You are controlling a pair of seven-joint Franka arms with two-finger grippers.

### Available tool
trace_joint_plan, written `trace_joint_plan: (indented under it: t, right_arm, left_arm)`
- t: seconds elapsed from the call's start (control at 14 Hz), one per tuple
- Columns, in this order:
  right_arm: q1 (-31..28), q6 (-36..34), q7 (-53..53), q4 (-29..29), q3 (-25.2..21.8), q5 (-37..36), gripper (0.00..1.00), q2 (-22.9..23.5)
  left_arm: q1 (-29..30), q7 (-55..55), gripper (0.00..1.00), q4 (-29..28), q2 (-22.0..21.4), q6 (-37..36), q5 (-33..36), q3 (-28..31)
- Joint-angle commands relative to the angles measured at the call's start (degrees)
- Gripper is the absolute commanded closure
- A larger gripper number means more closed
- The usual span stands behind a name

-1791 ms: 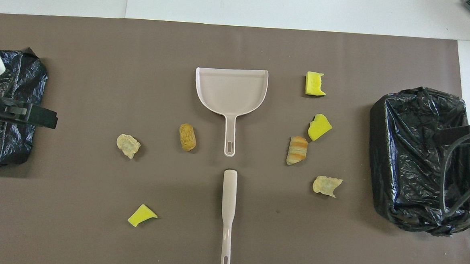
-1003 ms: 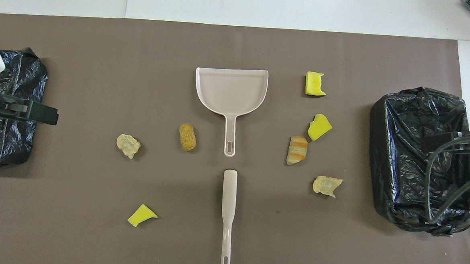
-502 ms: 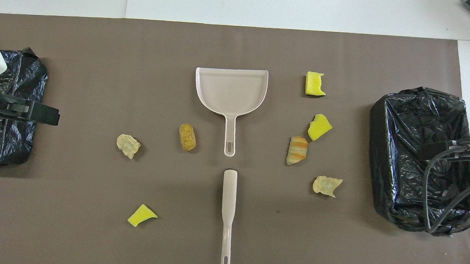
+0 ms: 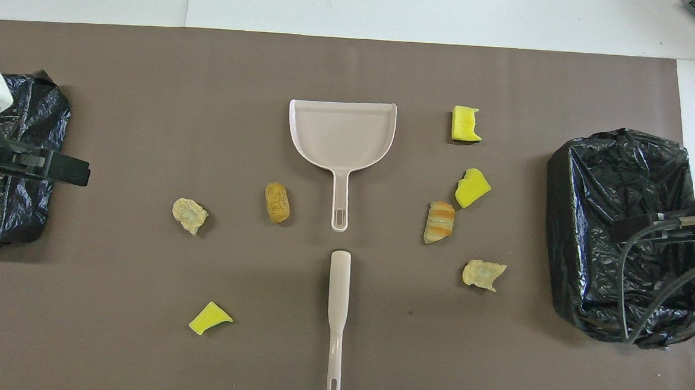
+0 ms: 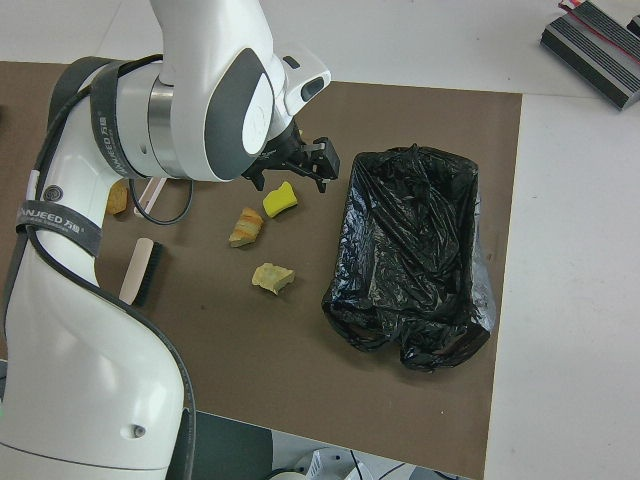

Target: Sweep and dump trash in bin

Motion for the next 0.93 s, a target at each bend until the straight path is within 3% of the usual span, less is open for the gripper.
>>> trace_joint_plan:
  t: [0.0, 0.86]
  right_arm:
    - [-0.3, 0.8, -1.5, -1.4, 0.1, 0.7, 0.0, -0.8]
    - [1.1, 2.4, 1.6, -3.0, 0.4, 0.7, 0.0, 0.4]
  left_arm:
    - [-0.1, -0.4, 0.0, -1.4, -1.4, 0.3, 0.1, -0.1]
    - [2.7, 0.0, 0.0, -1.3, -1.3, 0.4, 0.1, 0.3]
